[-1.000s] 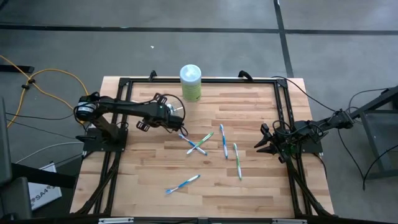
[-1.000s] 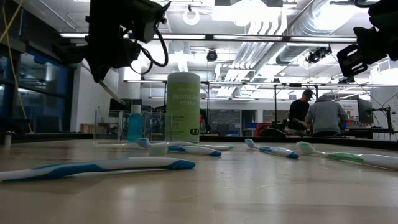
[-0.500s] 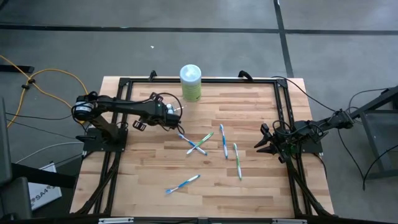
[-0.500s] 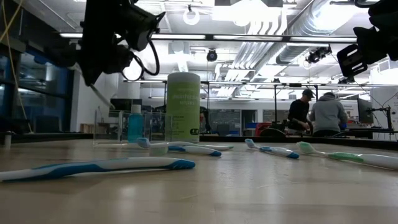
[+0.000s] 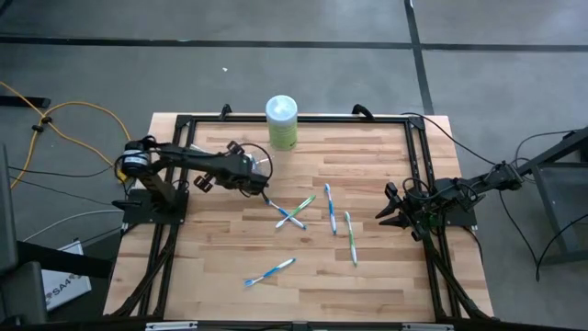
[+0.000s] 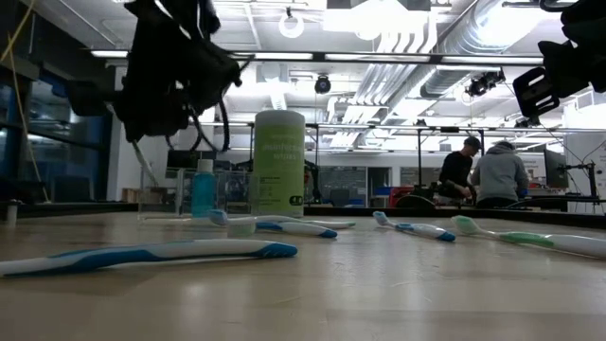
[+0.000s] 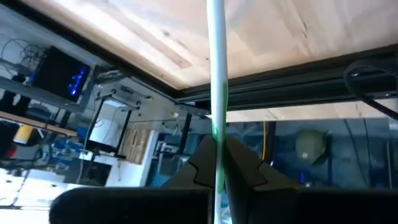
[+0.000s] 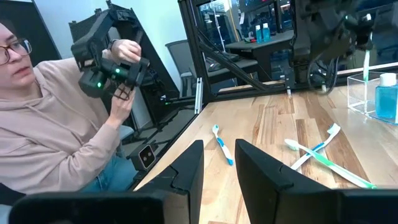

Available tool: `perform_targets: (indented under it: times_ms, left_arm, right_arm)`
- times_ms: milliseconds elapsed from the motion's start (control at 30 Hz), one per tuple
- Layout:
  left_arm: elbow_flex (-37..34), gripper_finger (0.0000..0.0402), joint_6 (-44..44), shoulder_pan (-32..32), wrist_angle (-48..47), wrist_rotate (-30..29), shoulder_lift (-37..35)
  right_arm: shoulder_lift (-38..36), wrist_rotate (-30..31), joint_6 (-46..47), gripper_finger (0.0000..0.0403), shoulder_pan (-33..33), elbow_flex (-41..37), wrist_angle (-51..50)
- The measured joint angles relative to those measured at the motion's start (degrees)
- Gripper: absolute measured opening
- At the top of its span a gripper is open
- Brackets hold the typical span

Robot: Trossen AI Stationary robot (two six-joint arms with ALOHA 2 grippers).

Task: Pick & Place toothbrushing station
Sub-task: Put the green toothbrush into the transparent organizer

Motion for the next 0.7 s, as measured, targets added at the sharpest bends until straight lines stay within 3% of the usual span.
perform_targets:
  times_ms: [400, 700]
  left_arm:
    - [0.00, 0.0006, 0.30, -3.20, -0.11, -2.86, 8.70]
    - [0.11, 0.0056, 0.60, -5.77, -0.14, -3.33, 8.76]
  right_arm:
    - [0.00, 0.02, 0.02, 0.0083, 0.00, -0.02, 0.00]
    - [0.01, 0.02, 0.02, 0.0083, 0.02, 0.00, 0.00]
